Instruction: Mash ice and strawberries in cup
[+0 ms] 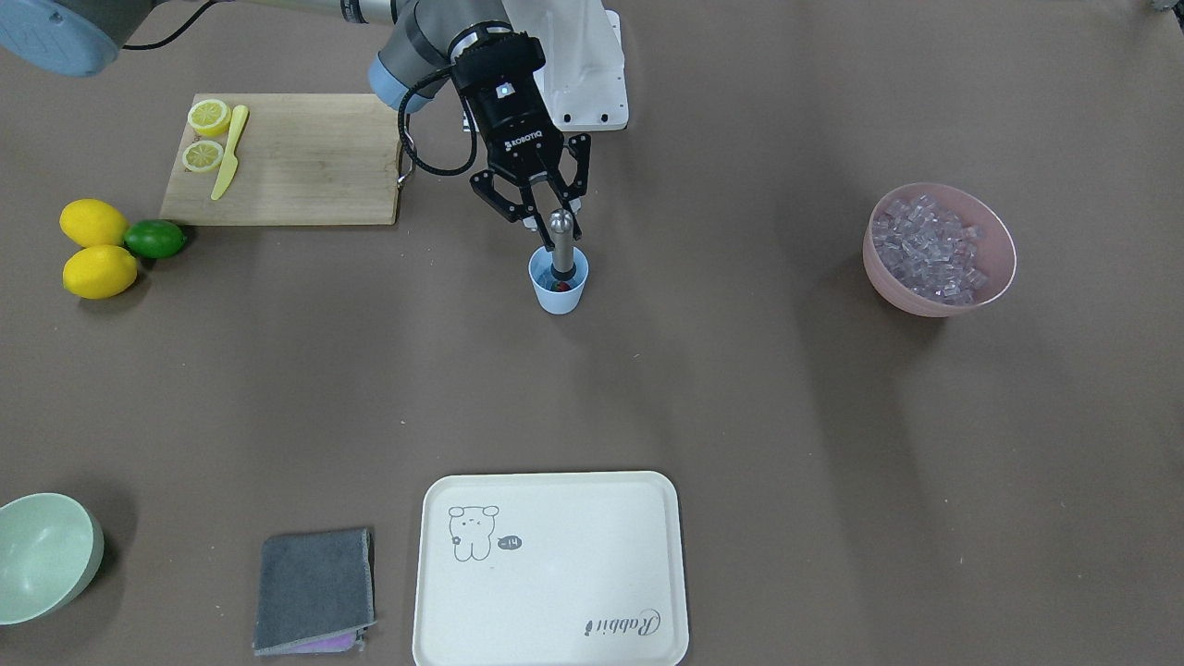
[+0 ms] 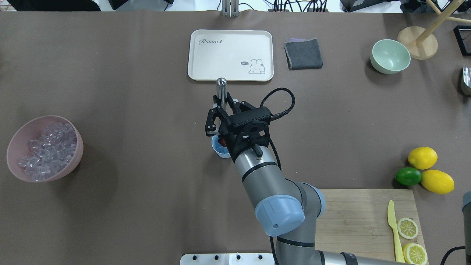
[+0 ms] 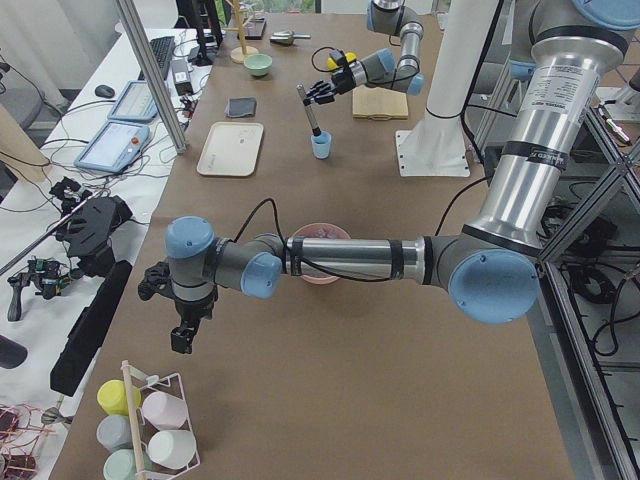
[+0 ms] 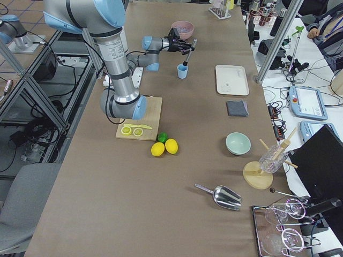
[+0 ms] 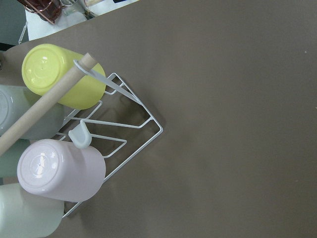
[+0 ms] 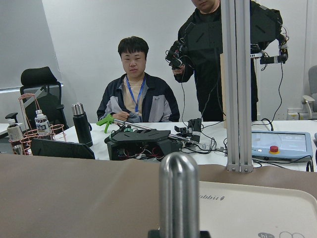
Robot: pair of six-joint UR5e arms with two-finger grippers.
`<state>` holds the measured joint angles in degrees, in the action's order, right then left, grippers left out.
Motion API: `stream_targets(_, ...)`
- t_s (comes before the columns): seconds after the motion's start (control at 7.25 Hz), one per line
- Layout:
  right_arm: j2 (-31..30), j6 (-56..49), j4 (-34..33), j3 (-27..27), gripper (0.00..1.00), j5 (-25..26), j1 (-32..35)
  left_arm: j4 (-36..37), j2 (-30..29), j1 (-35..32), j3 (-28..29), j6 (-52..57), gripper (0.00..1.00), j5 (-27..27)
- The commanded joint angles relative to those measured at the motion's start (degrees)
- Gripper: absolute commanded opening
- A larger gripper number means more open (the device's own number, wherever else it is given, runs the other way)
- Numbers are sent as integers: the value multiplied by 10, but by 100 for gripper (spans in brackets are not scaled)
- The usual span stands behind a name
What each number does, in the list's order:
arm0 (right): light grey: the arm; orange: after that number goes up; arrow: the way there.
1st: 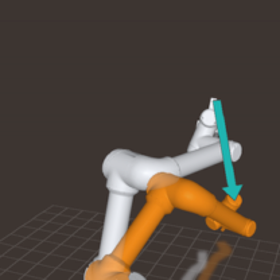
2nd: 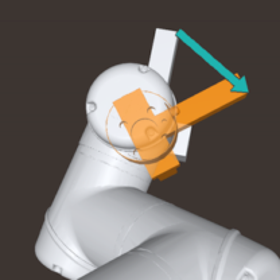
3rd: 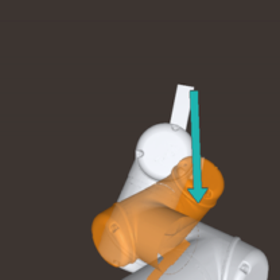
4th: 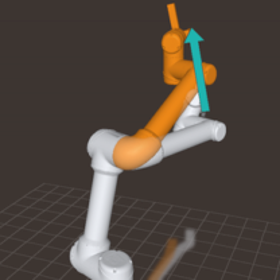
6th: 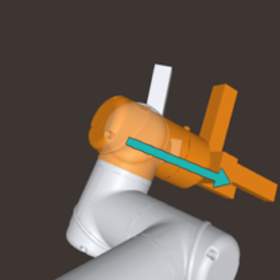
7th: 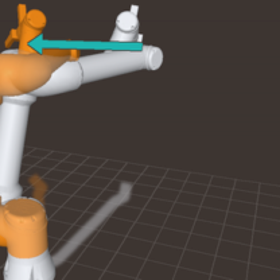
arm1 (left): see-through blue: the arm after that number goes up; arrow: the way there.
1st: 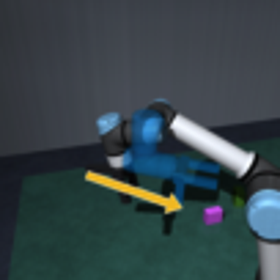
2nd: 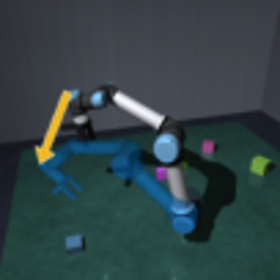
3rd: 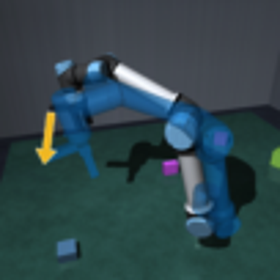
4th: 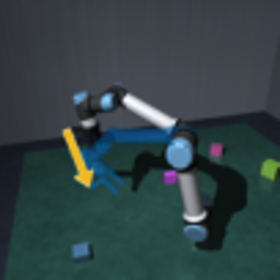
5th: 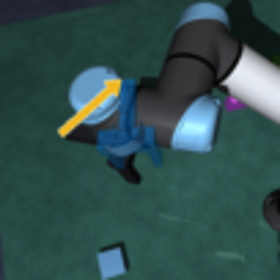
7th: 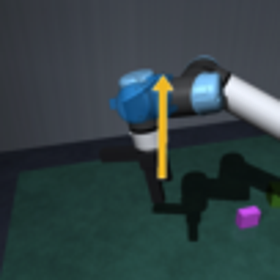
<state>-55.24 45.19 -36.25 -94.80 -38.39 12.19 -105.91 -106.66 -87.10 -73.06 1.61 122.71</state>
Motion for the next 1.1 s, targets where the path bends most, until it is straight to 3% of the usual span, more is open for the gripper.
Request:
stream_targets(0.0, -2, 0, 0, 4, 0, 2, -9, 0, 1, 0, 0, 0, 98, 0)
stream_targets(0.97, 0, 6, 6, 43, 0, 3, -14, 0, 0, 1, 2, 0, 98, 0)
